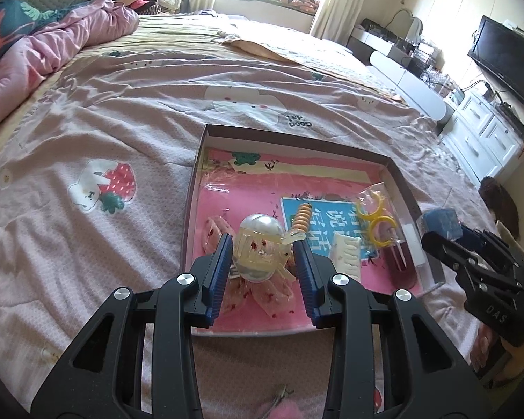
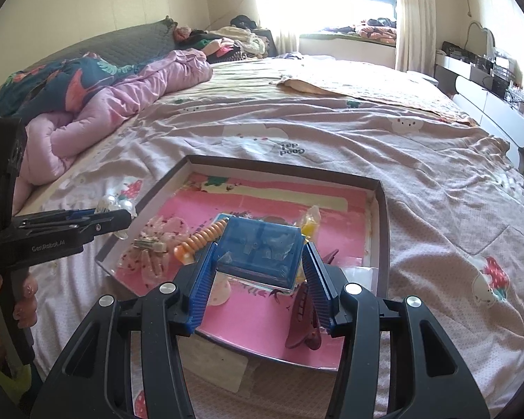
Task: Organize jewelry
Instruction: 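Carry the pearl clip into the tray with the left tool while the right tool carries the blue box there, then open both tools to release the pearl clip and blue box in the tray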
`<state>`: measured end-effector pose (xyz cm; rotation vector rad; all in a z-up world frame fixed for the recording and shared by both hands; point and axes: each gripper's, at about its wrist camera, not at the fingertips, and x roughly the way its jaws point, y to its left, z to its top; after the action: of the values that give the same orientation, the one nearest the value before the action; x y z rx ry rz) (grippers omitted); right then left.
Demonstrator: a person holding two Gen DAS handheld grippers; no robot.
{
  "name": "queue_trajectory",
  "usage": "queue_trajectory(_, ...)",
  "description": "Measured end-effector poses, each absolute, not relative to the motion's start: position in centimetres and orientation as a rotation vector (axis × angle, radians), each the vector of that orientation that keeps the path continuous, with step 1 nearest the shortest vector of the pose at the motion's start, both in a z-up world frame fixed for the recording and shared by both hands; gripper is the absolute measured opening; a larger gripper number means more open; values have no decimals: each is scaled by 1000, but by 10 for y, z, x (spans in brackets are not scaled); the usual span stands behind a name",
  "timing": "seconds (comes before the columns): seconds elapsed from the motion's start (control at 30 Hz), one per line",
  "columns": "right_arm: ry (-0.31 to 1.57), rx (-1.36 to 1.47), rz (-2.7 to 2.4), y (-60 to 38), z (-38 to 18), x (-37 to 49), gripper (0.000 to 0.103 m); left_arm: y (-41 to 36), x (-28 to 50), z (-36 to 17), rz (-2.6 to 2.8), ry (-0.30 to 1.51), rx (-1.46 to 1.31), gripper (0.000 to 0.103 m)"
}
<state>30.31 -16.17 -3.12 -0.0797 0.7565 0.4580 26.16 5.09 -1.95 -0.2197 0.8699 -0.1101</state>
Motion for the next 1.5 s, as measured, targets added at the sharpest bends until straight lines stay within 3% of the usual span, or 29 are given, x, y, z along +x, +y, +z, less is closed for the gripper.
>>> queue_trajectory(0.87, 896, -101, 486, -143, -90, 306, 48, 35, 307, -52, -111, 932, -168, 29)
queue_trajectory(1.07, 915, -94, 488, -143, -92, 304, 49, 39, 305, -48, -107, 919, -175, 40)
queue_trajectory(1.27, 893, -73, 482, -150, -81, 295, 60, 40, 296, -39, -102, 902, -183, 52)
queue_trajectory(1.43, 847, -52, 477, -161, -64, 282, 76, 42, 281, -25, -94, 864, -192, 63)
queue_trajectory(1.5, 831, -50, 478, -165, -56, 276, 79, 43, 273, -17, -90, 843, -194, 71)
